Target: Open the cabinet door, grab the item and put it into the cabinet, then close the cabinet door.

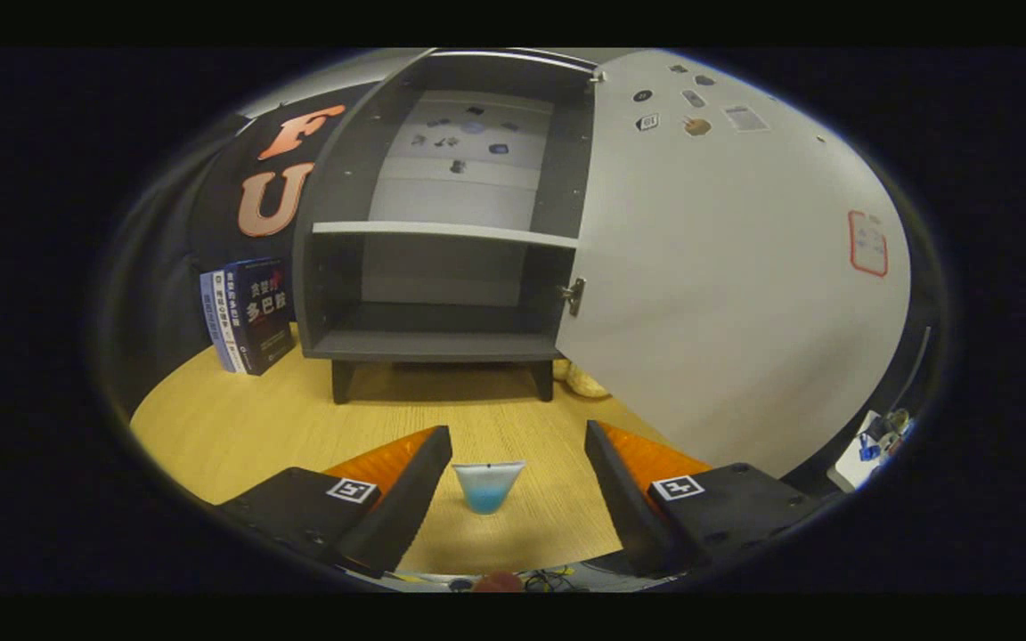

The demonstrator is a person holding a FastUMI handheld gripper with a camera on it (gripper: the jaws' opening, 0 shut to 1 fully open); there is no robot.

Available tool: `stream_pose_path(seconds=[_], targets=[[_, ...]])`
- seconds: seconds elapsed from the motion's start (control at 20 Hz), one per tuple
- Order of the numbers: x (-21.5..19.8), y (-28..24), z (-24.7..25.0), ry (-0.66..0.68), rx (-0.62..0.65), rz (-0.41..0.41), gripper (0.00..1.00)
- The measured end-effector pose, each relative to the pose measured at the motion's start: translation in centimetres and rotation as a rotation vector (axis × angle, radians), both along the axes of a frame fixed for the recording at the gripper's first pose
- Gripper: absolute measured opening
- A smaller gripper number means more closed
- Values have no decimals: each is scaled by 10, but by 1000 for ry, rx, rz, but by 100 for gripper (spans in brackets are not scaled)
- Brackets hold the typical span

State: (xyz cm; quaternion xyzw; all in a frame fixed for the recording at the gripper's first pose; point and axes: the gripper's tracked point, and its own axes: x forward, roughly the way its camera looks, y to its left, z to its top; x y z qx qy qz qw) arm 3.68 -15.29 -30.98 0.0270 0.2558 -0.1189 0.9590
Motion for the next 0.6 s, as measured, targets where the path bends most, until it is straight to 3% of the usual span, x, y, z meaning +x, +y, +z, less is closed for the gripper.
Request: stream_pose_path(seconds=[0.6], targets=[[6, 25, -90, 164, 70, 73, 95]])
